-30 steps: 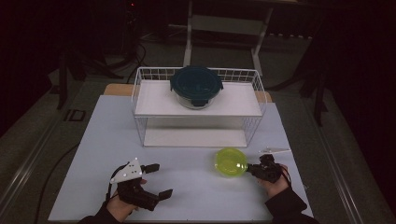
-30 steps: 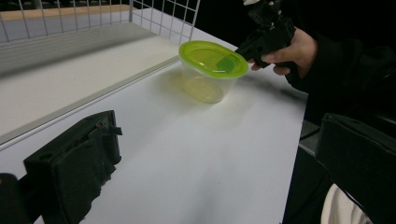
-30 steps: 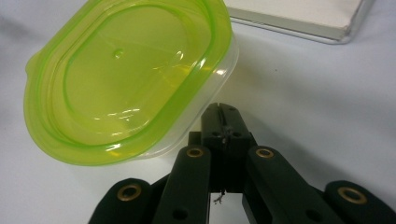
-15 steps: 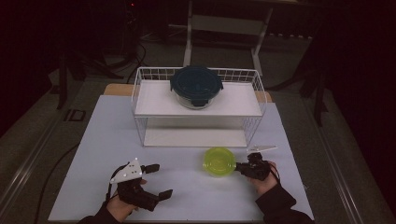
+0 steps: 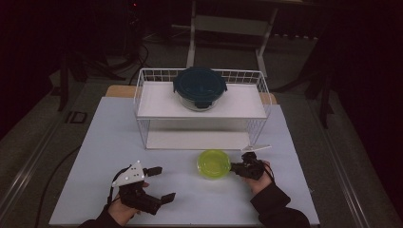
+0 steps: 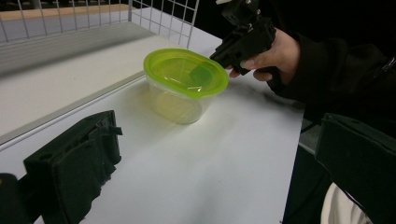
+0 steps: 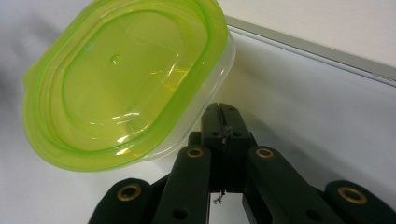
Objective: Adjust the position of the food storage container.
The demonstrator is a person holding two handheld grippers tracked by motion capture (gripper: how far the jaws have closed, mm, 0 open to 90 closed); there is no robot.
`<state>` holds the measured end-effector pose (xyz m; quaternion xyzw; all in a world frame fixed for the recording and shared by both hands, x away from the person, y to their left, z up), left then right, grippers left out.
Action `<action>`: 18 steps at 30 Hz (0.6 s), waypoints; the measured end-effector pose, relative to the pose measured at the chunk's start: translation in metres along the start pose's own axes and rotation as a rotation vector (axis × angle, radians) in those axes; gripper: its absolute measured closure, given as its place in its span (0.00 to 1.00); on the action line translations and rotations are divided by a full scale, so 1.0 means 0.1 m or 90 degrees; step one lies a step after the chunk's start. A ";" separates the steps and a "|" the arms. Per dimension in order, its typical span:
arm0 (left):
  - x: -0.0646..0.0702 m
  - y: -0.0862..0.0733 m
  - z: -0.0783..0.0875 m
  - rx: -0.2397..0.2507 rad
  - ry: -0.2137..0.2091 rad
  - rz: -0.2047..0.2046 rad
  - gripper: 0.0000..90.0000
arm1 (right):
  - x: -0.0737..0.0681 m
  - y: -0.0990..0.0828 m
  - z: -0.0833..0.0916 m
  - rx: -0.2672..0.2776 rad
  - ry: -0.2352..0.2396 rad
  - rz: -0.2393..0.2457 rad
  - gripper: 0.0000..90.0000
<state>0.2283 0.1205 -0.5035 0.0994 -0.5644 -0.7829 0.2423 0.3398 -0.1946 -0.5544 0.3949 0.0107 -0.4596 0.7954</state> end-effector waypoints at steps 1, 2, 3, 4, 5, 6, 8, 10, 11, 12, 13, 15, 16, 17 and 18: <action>0.00 0.00 0.00 0.000 -0.001 0.001 0.00 | 0.00 0.00 0.00 0.000 -0.004 0.002 1.00; 0.00 0.00 0.01 0.001 0.000 0.003 0.00 | 0.01 0.00 0.00 0.000 -0.004 0.003 1.00; -0.01 0.00 0.01 0.000 0.002 0.003 0.00 | 0.02 -0.01 0.01 -0.001 -0.007 0.001 1.00; -0.01 0.00 0.01 0.001 0.001 0.004 0.00 | 0.03 -0.01 0.02 0.001 -0.007 -0.002 1.00; -0.01 0.00 0.01 0.001 0.001 0.004 0.00 | 0.03 -0.01 0.03 0.002 -0.008 -0.002 1.00; -0.01 0.00 0.01 0.001 0.001 0.003 0.00 | 0.03 -0.02 0.04 0.002 -0.007 -0.001 1.00; 0.00 0.00 0.00 0.000 0.001 0.001 0.00 | 0.01 -0.02 0.04 0.000 -0.002 0.000 1.00; 0.00 0.00 0.00 0.000 0.001 0.001 0.00 | -0.02 -0.02 0.01 -0.003 0.000 0.005 1.00; 0.00 0.00 0.00 0.000 0.001 0.001 0.00 | -0.03 -0.01 0.00 -0.006 0.002 0.005 1.00; 0.00 0.00 0.00 0.000 0.002 0.000 0.00 | -0.04 -0.01 -0.02 -0.006 0.006 0.005 1.00; 0.00 0.00 0.00 0.000 0.001 0.001 0.00 | -0.06 0.00 -0.04 -0.009 0.008 0.006 1.00; -0.01 0.00 0.00 0.000 0.001 0.001 0.00 | -0.07 0.01 -0.07 -0.008 0.010 0.009 1.00; -0.01 0.00 0.00 0.000 0.002 0.002 0.00 | -0.09 0.02 -0.09 -0.008 0.012 0.010 1.00; -0.01 0.00 0.00 0.000 0.001 0.002 0.00 | -0.10 0.02 -0.10 -0.008 0.014 0.010 1.00; -0.01 0.00 0.00 0.000 0.001 0.002 0.00 | -0.11 0.03 -0.12 -0.011 0.016 0.009 1.00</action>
Point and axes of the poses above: each handheld gripper's, and its own axes: z roughly backward along the jaws, y roughly out of its top, x roughly to its right, the point moved 4 cm from there along -z, roughly forward along the jaws, and after that the axes turned 7 degrees about -z, right-handed, at the moved point
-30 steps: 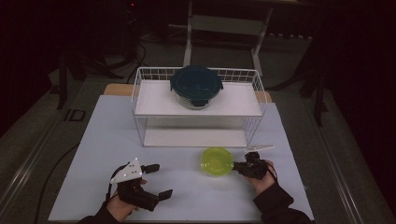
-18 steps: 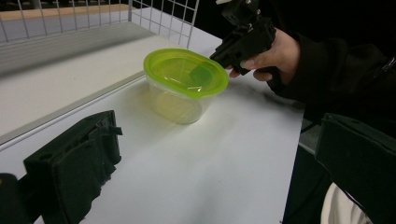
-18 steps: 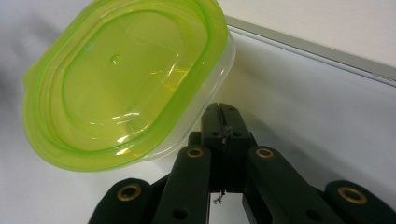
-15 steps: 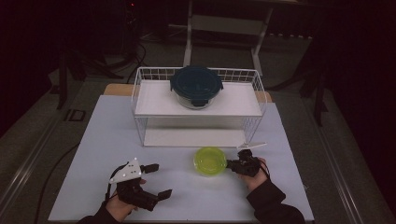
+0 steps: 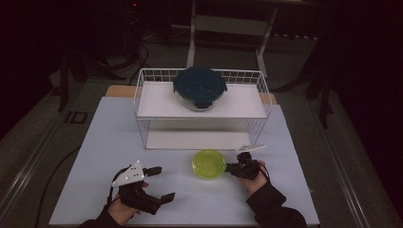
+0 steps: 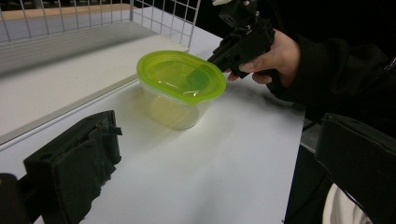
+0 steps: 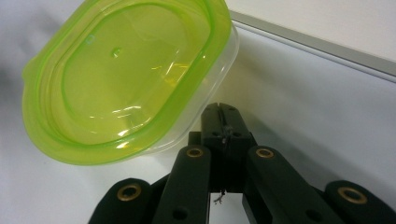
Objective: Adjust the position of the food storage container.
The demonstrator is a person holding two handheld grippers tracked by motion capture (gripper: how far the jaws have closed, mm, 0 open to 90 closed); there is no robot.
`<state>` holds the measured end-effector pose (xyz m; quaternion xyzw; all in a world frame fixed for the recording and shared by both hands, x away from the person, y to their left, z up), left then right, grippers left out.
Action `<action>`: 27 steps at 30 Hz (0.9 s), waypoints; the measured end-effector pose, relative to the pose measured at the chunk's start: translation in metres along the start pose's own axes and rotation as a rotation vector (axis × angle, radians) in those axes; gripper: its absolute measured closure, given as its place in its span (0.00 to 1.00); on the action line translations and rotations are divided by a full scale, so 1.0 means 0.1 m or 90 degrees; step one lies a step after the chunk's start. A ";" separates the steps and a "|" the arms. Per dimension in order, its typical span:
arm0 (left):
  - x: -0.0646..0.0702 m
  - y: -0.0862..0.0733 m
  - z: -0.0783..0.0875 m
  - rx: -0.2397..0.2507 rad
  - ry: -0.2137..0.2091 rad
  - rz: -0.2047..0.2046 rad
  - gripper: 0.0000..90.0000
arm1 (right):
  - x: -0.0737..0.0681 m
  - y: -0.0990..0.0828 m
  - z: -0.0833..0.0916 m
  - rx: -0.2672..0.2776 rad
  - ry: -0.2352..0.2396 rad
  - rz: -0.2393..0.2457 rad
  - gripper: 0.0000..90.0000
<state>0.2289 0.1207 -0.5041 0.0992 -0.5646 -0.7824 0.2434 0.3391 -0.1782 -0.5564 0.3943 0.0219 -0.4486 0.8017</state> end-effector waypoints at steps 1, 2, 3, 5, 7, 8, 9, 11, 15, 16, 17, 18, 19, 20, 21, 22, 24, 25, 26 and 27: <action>0.00 0.00 0.00 -0.001 0.000 -0.001 0.00 | -0.02 0.01 -0.02 -0.002 0.002 0.002 1.00; 0.00 0.00 0.00 -0.002 0.000 -0.001 0.00 | -0.03 0.02 -0.04 -0.003 0.005 0.003 1.00; 0.00 0.00 0.00 -0.003 0.000 -0.001 0.00 | -0.06 0.03 -0.07 -0.004 0.006 0.006 1.00; 0.01 0.00 0.00 -0.003 0.000 -0.002 0.00 | -0.10 0.04 -0.11 -0.009 0.013 0.010 1.00; 0.01 0.00 0.00 -0.003 0.000 -0.003 0.00 | -0.15 0.05 -0.16 -0.015 0.018 0.016 1.00; 0.00 0.00 0.01 -0.001 0.000 -0.002 0.00 | -0.18 0.05 -0.18 -0.016 0.021 0.020 1.00; 0.00 0.00 0.01 -0.002 0.001 -0.002 0.00 | -0.21 0.04 -0.20 -0.020 0.022 0.024 1.00; 0.00 0.00 0.01 0.000 0.001 0.000 0.00 | -0.25 0.04 -0.22 -0.027 0.027 0.028 1.00; 0.00 0.00 0.01 0.000 0.001 -0.002 0.00 | -0.30 0.03 -0.27 -0.035 0.033 0.034 1.00; 0.00 0.00 0.01 -0.001 0.002 -0.003 0.00 | -0.31 0.03 -0.28 -0.037 0.032 0.036 1.00; 0.01 0.00 0.00 -0.002 0.001 -0.003 0.00 | -0.32 0.03 -0.30 -0.039 0.035 0.036 1.00; 0.01 0.00 0.00 -0.001 0.000 -0.002 0.00 | -0.33 0.03 -0.31 -0.039 0.034 0.038 1.00; 0.01 0.00 0.00 -0.002 0.000 -0.002 0.00 | -0.34 0.03 -0.31 -0.041 0.033 0.038 1.00; 0.01 0.00 0.00 -0.003 0.000 -0.002 0.00 | -0.34 0.03 -0.32 -0.042 0.034 0.037 1.00; 0.01 0.00 0.00 -0.002 -0.001 -0.002 0.00 | -0.35 0.03 -0.33 -0.042 0.034 0.039 1.00; 0.01 0.00 0.00 -0.002 -0.001 -0.002 0.00 | -0.36 0.04 -0.34 -0.042 0.036 0.038 1.00; 0.00 0.00 0.00 -0.002 -0.001 -0.002 0.00 | -0.37 0.05 -0.35 -0.040 0.037 0.040 1.00; 0.01 0.00 0.00 -0.002 -0.001 -0.002 0.00 | -0.38 0.06 -0.36 -0.040 0.038 0.041 1.00; 0.01 0.00 0.00 -0.003 -0.001 -0.003 0.00 | -0.39 0.07 -0.37 -0.040 0.039 0.042 1.00; 0.01 0.00 0.00 -0.003 -0.001 -0.003 0.00 | -0.40 0.07 -0.39 -0.041 0.038 0.042 1.00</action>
Point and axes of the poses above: each handheld gripper's, and its own axes: z roughly backward along the jaws, y roughly out of its top, x roughly to its right, the point moved 4 cm from there along -z, roughly forward along the jaws, and after that the axes turned 7 degrees about -z, right-handed, at the moved point
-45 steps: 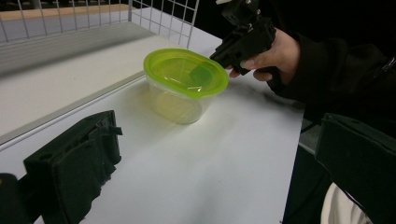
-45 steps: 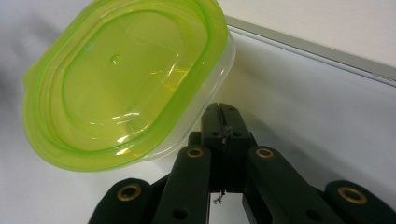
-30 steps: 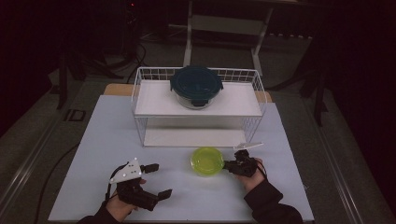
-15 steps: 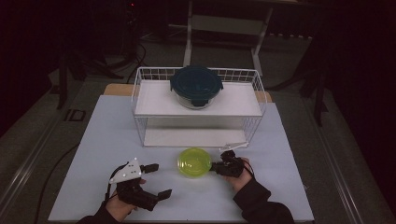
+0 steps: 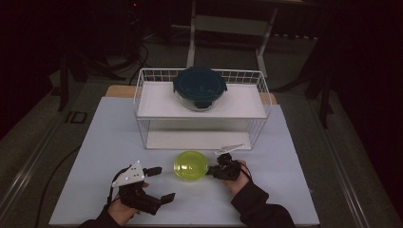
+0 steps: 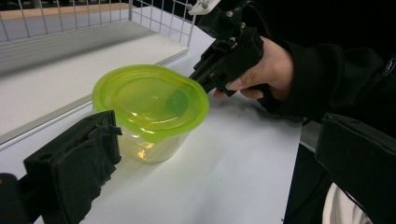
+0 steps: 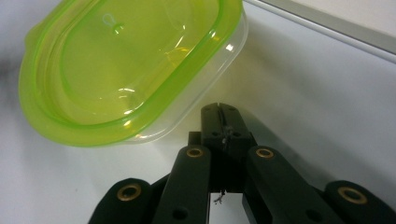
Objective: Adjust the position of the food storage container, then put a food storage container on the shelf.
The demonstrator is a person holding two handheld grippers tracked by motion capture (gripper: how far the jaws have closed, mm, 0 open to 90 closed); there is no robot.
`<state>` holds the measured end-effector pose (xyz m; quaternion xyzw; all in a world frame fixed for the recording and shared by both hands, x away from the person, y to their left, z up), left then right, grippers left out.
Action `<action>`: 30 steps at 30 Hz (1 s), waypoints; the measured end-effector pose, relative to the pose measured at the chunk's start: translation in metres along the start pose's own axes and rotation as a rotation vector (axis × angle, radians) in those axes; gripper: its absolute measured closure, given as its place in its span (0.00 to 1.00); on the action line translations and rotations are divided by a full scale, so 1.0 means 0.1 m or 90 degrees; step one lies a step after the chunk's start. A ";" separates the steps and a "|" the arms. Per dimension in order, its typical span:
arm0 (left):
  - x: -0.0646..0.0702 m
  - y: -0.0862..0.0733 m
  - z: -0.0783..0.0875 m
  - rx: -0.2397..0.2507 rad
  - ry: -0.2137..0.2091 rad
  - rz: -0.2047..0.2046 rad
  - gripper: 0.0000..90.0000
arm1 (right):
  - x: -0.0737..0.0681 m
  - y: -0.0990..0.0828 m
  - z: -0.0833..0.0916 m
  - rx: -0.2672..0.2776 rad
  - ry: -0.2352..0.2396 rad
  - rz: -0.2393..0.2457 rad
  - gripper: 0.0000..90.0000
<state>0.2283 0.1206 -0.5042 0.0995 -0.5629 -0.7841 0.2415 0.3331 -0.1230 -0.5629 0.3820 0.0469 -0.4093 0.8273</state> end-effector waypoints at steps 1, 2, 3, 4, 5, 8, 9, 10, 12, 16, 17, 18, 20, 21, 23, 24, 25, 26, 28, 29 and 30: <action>0.00 0.00 0.00 0.000 0.000 0.000 0.00 | 0.00 0.00 0.00 0.000 0.000 0.000 1.00; 0.00 0.00 0.00 0.000 0.000 0.001 0.00 | -0.01 0.02 -0.02 0.001 0.003 0.002 1.00; 0.00 0.00 0.00 0.000 0.000 0.001 0.00 | -0.02 0.02 -0.03 0.000 0.004 0.001 1.00; 0.00 0.00 0.00 0.002 0.000 0.000 0.00 | -0.02 0.03 -0.03 -0.001 0.004 0.002 1.00; 0.00 0.01 0.01 0.001 0.002 0.000 0.00 | -0.02 0.03 -0.03 0.000 0.003 0.005 1.00; 0.00 0.01 0.01 0.001 0.011 -0.014 0.00 | -0.02 0.04 0.03 0.010 -0.001 0.006 0.98; 0.01 0.01 0.01 -0.001 0.015 -0.023 0.00 | -0.01 0.04 0.05 0.012 -0.003 0.008 0.97; 0.01 0.01 0.01 -0.004 0.018 -0.029 0.00 | 0.00 0.04 0.10 0.020 -0.008 0.007 0.94; 0.02 0.01 0.01 -0.008 0.025 -0.042 0.00 | 0.03 0.03 0.18 0.032 -0.012 0.005 0.89; 0.02 0.06 0.02 -0.004 0.033 -0.039 0.00 | 0.02 0.02 0.32 0.051 -0.016 0.010 0.78; 0.02 0.08 0.03 0.000 0.031 -0.038 0.00 | 0.01 0.02 0.36 0.057 -0.015 0.012 0.75; 0.03 0.10 0.04 0.004 0.030 -0.038 0.00 | 0.00 0.02 0.40 0.063 -0.015 0.017 0.74; 0.03 0.15 0.05 0.008 0.025 -0.035 0.00 | -0.04 0.01 0.48 0.076 -0.018 0.020 0.67; 0.03 0.18 0.05 0.012 0.021 -0.030 0.00 | -0.07 0.01 0.52 0.081 -0.017 0.021 0.62; 0.02 0.24 0.07 0.017 0.016 -0.022 0.00 | -0.12 0.02 0.60 0.094 -0.021 0.033 0.53; 0.02 0.24 0.07 0.017 0.016 -0.022 0.00 | -0.12 0.02 0.60 0.094 -0.021 0.033 0.53; 0.00 0.29 0.08 0.022 0.014 -0.015 0.00 | -0.15 0.04 0.64 0.099 -0.019 0.034 0.49; -0.02 0.34 0.09 0.026 0.018 -0.005 0.00 | -0.20 0.08 0.74 0.122 -0.004 0.033 0.41; -0.06 0.41 0.11 0.031 0.029 0.007 0.00 | -0.25 0.11 0.81 0.136 0.027 0.045 0.33; -0.08 0.44 0.11 0.031 0.036 0.012 0.00 | -0.26 0.13 0.85 0.150 0.026 0.046 0.31; -0.10 0.47 0.11 0.028 0.044 0.016 0.00 | -0.29 0.16 0.88 0.158 0.036 0.051 0.27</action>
Point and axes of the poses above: each handheld gripper's, and its own axes: z roughly backward along the jaws, y roughly out of its top, x roughly to its right, the point moved 4 cm from there along -z, roughly forward along the jaws, and after that the axes turned 7 degrees about -z, right-handed, at the moved point
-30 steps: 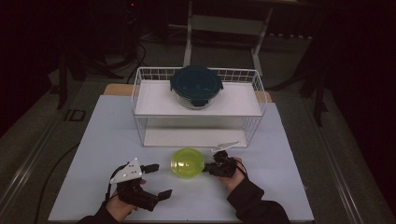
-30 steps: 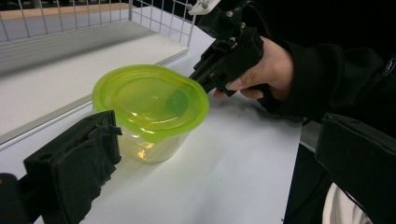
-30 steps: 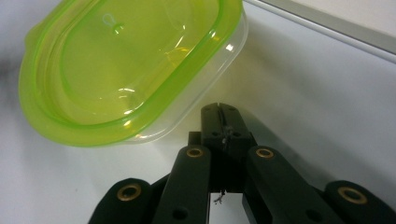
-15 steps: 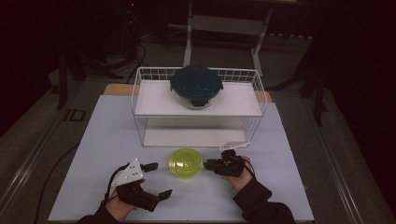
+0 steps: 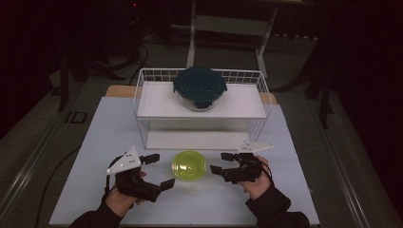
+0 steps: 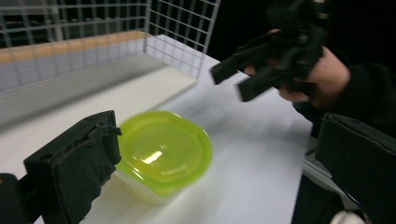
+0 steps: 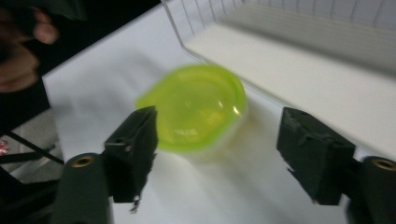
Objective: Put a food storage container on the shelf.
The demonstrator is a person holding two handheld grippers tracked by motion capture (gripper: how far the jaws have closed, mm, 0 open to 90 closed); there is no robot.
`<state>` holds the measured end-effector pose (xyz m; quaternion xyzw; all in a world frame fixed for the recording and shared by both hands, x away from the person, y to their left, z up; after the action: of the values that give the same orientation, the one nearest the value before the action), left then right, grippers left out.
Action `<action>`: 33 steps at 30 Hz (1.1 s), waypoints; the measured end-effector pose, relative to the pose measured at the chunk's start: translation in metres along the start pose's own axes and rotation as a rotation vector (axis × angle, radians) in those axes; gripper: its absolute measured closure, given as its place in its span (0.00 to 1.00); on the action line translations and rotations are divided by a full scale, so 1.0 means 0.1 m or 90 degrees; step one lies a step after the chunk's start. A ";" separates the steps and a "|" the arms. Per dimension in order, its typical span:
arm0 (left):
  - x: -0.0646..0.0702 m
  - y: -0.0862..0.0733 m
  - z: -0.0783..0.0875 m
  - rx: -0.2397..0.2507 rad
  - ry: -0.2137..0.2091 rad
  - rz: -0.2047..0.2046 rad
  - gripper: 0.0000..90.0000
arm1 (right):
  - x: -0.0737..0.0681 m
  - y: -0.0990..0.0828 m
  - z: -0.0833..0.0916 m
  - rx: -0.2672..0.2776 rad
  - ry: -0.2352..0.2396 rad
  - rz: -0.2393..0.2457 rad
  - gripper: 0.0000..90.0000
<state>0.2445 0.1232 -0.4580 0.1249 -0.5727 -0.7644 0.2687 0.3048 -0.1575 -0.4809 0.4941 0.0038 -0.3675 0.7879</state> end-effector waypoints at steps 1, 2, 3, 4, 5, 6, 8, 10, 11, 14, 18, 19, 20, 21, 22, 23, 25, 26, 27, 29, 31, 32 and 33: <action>-0.02 0.03 0.00 0.000 0.002 0.005 0.00 | -0.02 0.03 0.01 0.005 0.007 0.004 0.26; -0.03 0.05 0.00 0.002 0.004 0.010 0.00 | -0.03 0.06 0.03 0.012 0.004 0.005 0.26; -0.03 0.05 0.00 0.002 0.004 0.010 0.00 | -0.04 0.09 0.03 0.017 0.010 0.002 0.24; -0.08 0.09 -0.02 -0.004 0.009 0.023 0.00 | -0.04 0.12 0.03 0.021 0.013 -0.001 0.22; -0.10 0.10 -0.03 -0.004 0.007 0.032 0.00 | -0.04 0.15 0.03 0.025 0.010 -0.004 0.21; -0.12 0.11 -0.04 -0.009 0.005 0.042 0.00 | -0.04 0.17 0.02 0.021 0.012 -0.003 0.19; -0.18 0.13 -0.05 -0.018 0.012 0.054 0.00 | -0.03 0.23 -0.01 0.023 0.014 -0.007 0.18; -0.23 0.15 -0.08 -0.024 0.006 0.071 0.00 | -0.02 0.29 -0.05 0.024 0.022 -0.014 0.17; -0.26 0.15 -0.09 -0.028 0.004 0.080 0.00 | -0.01 0.32 -0.07 0.025 0.023 -0.020 0.17; -0.31 0.15 -0.17 -0.048 -0.008 0.092 0.00 | 0.02 0.38 -0.16 0.017 0.026 -0.022 0.16; -0.37 0.10 -0.29 -0.072 0.003 0.107 0.00 | 0.10 0.42 -0.30 0.014 0.027 -0.042 0.18; -0.38 0.08 -0.32 -0.072 -0.008 0.122 0.00 | 0.13 0.42 -0.33 0.007 0.015 -0.058 0.22; -0.40 0.06 -0.35 -0.078 -0.014 0.134 0.00 | 0.16 0.41 -0.36 -0.002 0.008 -0.077 0.25; -0.42 0.04 -0.37 -0.085 -0.007 0.145 0.00 | 0.17 0.41 -0.39 -0.010 0.012 -0.097 0.25; -0.44 0.02 -0.39 -0.087 -0.006 0.159 0.01 | 0.19 0.40 -0.42 -0.020 0.017 -0.116 0.25; -0.46 0.00 -0.41 -0.090 -0.012 0.180 0.03 | 0.20 0.39 -0.45 -0.026 0.019 -0.125 0.23; -0.49 -0.06 -0.46 -0.105 -0.014 0.210 0.04 | 0.21 0.36 -0.51 -0.041 0.040 -0.143 0.19; -0.51 -0.09 -0.48 -0.119 -0.009 0.217 0.06 | 0.22 0.35 -0.53 -0.044 0.032 -0.148 0.19; -0.52 -0.12 -0.50 -0.128 -0.006 0.233 0.08 | 0.22 0.34 -0.55 -0.046 0.028 -0.156 0.19; -0.54 -0.18 -0.54 -0.143 -0.002 0.257 0.14 | 0.23 0.30 -0.58 -0.058 0.039 -0.184 0.22; -0.56 -0.24 -0.58 -0.156 -0.003 0.282 0.17 | 0.25 0.25 -0.59 -0.071 0.037 -0.210 0.28; -0.57 -0.26 -0.60 -0.164 -0.002 0.293 0.19 | 0.26 0.22 -0.60 -0.081 0.036 -0.229 0.32; -0.58 -0.29 -0.62 -0.175 0.004 0.302 0.23 | 0.28 0.20 -0.61 -0.088 0.036 -0.243 0.35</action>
<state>0.3152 0.1107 -0.5112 -0.0480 -0.4760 -0.7503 0.4562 0.3581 -0.1212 -0.5071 0.4394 0.1447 -0.4947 0.7357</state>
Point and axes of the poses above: each handheld gripper's, and its own axes: z roughly backward along the jaws, y roughly out of its top, x roughly to its right, the point moved 4 cm from there along -z, roughly forward along the jaws, and after that the axes turned 7 degrees about -z, right-handed, at the moved point
